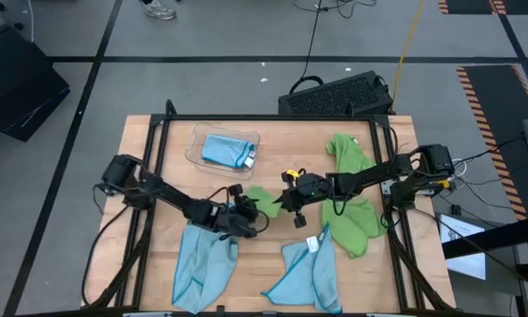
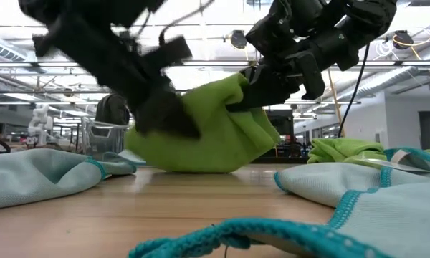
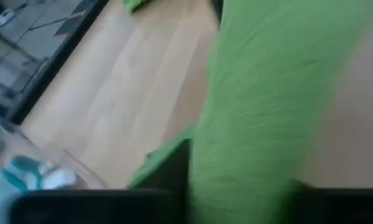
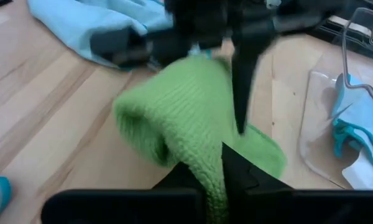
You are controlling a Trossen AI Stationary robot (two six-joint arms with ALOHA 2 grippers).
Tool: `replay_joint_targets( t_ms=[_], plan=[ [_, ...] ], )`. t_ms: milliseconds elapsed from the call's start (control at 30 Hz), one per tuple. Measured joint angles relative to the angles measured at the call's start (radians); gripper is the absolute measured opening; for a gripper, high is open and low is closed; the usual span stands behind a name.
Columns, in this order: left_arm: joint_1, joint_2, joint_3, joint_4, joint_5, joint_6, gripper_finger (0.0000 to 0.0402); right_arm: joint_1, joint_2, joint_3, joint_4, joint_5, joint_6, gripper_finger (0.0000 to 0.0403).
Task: Fold microfiber towels
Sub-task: Put the bottom left green microfiber cloth into the bin
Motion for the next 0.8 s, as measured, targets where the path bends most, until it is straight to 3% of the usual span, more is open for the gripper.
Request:
replay_joint_targets(
  t_ms=[67, 300, 533, 700, 800],
  plan=[
    [0.002, -0.063, 0.032, -0.072, 0.023, 0.049, 0.0022, -0.003, -0.001, 0.0, 0.004, 0.0, 0.017, 0.0016],
    [0.078, -0.241, 0.171, -0.456, 0.027, 0.241, 0.0007, -0.02, -0.08, 0.003, 0.054, 0.108, 0.031, 0.0049],
    [0.265, -0.377, 0.289, -0.793, 0.082, 0.341, 0.0005, -0.047, -0.192, 0.002, 0.07, 0.139, 0.086, 0.01],
    [0.435, -0.431, 0.347, -0.888, 0.132, 0.48, 0.0004, -0.064, -0.208, 0.002, 0.043, 0.137, 0.071, 0.0118],
    [0.549, -0.451, 0.362, -0.862, 0.226, 0.565, 0.0006, -0.067, -0.198, 0.0, 0.024, 0.134, 0.061, 0.012]
  ],
)
